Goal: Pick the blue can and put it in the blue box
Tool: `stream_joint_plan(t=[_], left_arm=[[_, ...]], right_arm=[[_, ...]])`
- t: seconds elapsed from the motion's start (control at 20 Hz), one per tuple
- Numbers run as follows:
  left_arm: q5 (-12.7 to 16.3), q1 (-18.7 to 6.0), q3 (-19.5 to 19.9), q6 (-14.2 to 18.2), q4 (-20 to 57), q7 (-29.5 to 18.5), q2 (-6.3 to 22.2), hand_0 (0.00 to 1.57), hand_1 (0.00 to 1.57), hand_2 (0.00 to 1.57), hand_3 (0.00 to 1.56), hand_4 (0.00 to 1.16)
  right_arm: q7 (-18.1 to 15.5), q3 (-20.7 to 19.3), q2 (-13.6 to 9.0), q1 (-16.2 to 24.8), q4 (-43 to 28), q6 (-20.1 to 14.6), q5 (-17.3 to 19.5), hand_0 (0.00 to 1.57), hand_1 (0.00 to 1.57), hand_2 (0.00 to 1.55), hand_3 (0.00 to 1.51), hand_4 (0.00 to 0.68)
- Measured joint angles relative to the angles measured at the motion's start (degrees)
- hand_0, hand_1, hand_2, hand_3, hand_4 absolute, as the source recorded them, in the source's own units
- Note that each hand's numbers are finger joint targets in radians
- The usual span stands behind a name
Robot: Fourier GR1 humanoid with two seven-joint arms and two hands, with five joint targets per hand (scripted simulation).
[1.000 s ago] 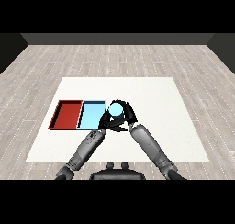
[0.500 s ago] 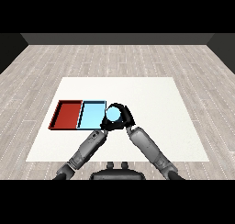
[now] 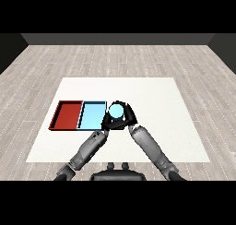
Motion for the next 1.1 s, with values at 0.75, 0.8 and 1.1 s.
stream_joint_plan(t=[0.75,0.8,1.1], left_arm=[[-0.44,-0.56,1.29,2.2,1.52,-3.09,0.14,1.57,1.57,1.57,1.49,1.13],[-1.29,0.56,1.21,2.33,0.17,-2.6,0.57,1.57,1.57,1.57,1.49,1.13],[-3.95,2.43,3.18,1.39,0.25,-2.73,1.24,1.57,1.57,1.57,1.48,1.14]], right_arm=[[-0.23,-2.25,-0.3,3.42,-2.43,5.62,0.94,0.0,0.0,0.0,0.0,0.0],[-0.41,-2.45,-0.24,4.16,-2.86,5.64,1.15,0.0,0.0,0.0,0.0,0.0],[-2.44,-8.5,-0.49,5.19,-3.32,6.13,-2.33,0.0,0.0,0.0,0.0,0.0]])
